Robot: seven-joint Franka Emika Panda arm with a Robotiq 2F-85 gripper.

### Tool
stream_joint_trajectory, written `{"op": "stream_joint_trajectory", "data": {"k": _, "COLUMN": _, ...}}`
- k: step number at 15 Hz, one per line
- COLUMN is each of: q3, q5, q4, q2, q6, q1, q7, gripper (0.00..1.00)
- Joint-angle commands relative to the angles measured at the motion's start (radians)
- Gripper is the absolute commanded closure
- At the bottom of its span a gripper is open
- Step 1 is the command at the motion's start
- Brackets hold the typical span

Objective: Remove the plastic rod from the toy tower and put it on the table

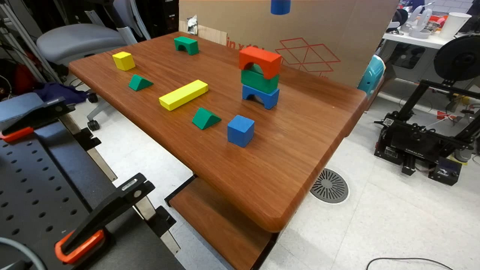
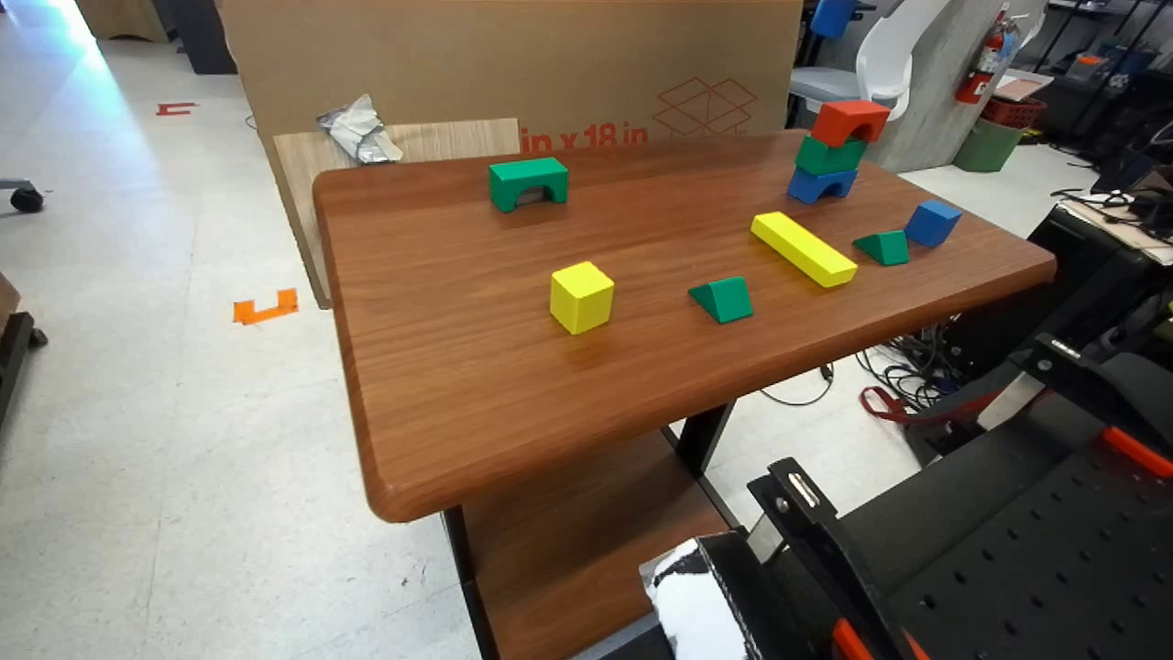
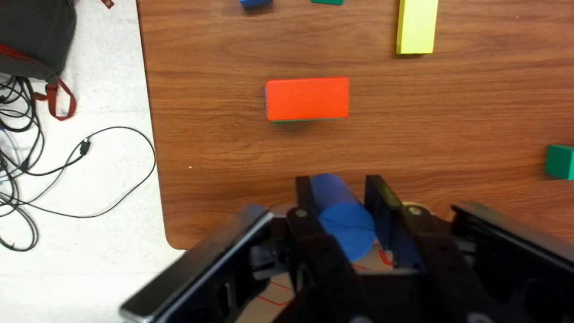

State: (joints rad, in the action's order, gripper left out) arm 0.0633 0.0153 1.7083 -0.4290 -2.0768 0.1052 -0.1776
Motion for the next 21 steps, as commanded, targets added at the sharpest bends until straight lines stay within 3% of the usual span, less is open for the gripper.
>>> {"op": "stream_joint_trajectory", "data": {"k": 1, "q3": -0.018, "q5": -0.046, "q4": -0.168, "q2": -0.125, "q6": 0.091, "q1": 0.033, "q7": -0.035, "gripper": 0.92}}
{"op": "stream_joint_trajectory", "data": {"k": 9, "q3": -0.019, "q5": -0.032, "q4": -0.407, "q2": -0.334, "q6": 0.186, "q1": 0.057, "q7": -0.035, "gripper": 0.92}}
{"op": "stream_joint_trajectory", "data": {"k": 21, "q3": -0.008, "q5": 0.003, "q4": -0.615, "q2": -0.539, "q6": 0.218, "q1": 0.035, "q7": -0.007, "gripper": 0.92}}
